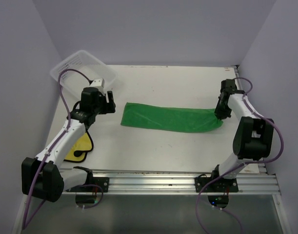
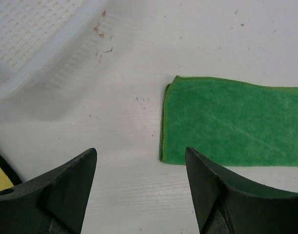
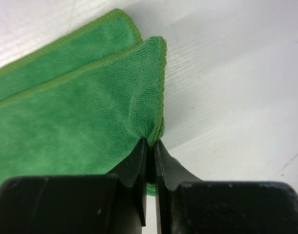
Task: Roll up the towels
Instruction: Fold the towel
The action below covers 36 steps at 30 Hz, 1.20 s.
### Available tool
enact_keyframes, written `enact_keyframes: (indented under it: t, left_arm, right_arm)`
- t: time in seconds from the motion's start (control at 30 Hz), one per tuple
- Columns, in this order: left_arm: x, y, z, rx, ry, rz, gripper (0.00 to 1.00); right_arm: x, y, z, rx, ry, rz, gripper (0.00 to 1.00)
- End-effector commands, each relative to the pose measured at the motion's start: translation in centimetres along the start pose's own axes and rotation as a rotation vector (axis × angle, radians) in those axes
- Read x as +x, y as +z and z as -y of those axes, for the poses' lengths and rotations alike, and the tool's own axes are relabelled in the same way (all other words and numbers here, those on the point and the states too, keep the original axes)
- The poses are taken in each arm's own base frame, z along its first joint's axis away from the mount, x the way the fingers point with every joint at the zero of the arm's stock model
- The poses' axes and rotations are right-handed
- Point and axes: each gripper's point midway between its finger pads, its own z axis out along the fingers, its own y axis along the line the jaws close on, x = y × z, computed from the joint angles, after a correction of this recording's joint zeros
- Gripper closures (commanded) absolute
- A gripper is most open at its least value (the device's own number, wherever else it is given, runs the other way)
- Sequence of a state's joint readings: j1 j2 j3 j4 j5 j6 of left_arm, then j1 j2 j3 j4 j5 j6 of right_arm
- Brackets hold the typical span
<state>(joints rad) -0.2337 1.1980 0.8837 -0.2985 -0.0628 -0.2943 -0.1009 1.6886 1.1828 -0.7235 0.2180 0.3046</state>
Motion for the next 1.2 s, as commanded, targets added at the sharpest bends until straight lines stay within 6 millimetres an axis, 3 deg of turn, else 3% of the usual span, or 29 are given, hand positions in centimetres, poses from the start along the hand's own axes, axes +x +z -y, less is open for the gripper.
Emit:
enact_keyframes:
  t: [0.0, 0.1, 0.2, 0.4, 0.47, 0.5, 0.53, 0.57, 0.6, 0.67, 0.7, 0.73, 0.77, 0.8, 0.87, 0.9, 0.97, 1.03, 1.17]
  left_arm:
    - [-1.6, -0.5, 0.8, 0.050, 0.010, 0.059, 0.23]
    - [-1.5, -0.4, 1.1, 0.067, 0.008, 0.057, 0.22]
    - [-1.5, -0.4, 1.1, 0.069, 0.006, 0.058, 0.22]
    - [-1.4, -0.4, 1.6, 0.095, 0.005, 0.051, 0.21]
    - [-1.4, -0.5, 1.6, 0.096, 0.005, 0.053, 0.21]
    - [-1.4, -0.5, 1.6, 0.096, 0.005, 0.054, 0.21]
    - [-1.5, -0.6, 1.6, 0.095, 0.007, 0.056, 0.20]
    - [-1.5, -0.7, 1.6, 0.097, 0.008, 0.059, 0.20]
    - [-1.5, -0.7, 1.5, 0.094, 0.007, 0.060, 0.20]
    - [-1.6, -0.7, 1.5, 0.092, 0.008, 0.063, 0.20]
    - [-1.7, -0.8, 1.4, 0.088, 0.008, 0.066, 0.20]
    - [-1.7, -0.8, 1.4, 0.086, 0.008, 0.066, 0.20]
    - [-1.7, -0.8, 1.4, 0.085, 0.008, 0.067, 0.20]
    - [-1.7, -0.8, 1.3, 0.082, 0.009, 0.067, 0.19]
    - [-1.7, -0.9, 1.3, 0.082, 0.009, 0.067, 0.19]
    - [-1.7, -0.9, 1.3, 0.084, 0.011, 0.070, 0.19]
    - [-1.6, -0.9, 1.3, 0.085, 0.011, 0.068, 0.19]
    - [-1.5, -0.8, 1.5, 0.093, 0.012, 0.063, 0.18]
    - [-1.3, -0.7, 1.7, 0.104, 0.009, 0.056, 0.18]
  right_arm:
    - [-2.5, -4.1, 1.7, 0.041, -0.006, 0.095, 1.00]
    - [-3.4, -5.8, 0.1, -0.016, -0.042, 0.142, 1.00]
    - [-3.8, -7.6, -2.9, -0.040, -0.131, 0.184, 1.00]
    - [-3.0, -10.3, -10.6, -0.152, -0.261, 0.189, 1.00]
    - [-2.4, -11.1, -13.8, -0.184, -0.316, 0.185, 1.00]
    - [-2.2, -12.4, -16.2, -0.222, -0.341, 0.206, 1.00]
    - [-1.4, -11.9, -17.4, -0.219, -0.369, 0.181, 1.00]
    - [-1.1, -12.2, -18.6, -0.233, -0.381, 0.182, 1.00]
    - [-0.5, -13.4, -21.1, -0.280, -0.401, 0.195, 1.00]
    - [0.9, -12.9, -23.9, -0.302, -0.429, 0.159, 1.00]
    - [1.3, -14.5, -26.2, -0.349, -0.448, 0.182, 1.00]
    - [2.4, -13.4, -27.6, -0.337, -0.478, 0.150, 1.00]
    - [2.9, -13.6, -28.7, -0.345, -0.488, 0.150, 1.00]
    - [3.4, -15.3, -30.6, -0.384, -0.510, 0.167, 1.00]
    - [5.0, -14.0, -33.0, -0.397, -0.528, 0.121, 1.00]
    - [5.5, -14.8, -34.4, -0.435, -0.534, 0.121, 1.00]
    - [6.5, -13.8, -35.7, -0.435, -0.535, 0.099, 1.00]
    - [7.0, -14.0, -36.8, -0.466, -0.533, 0.090, 1.00]
    - [7.0, -14.0, -37.2, -0.476, -0.521, 0.089, 1.00]
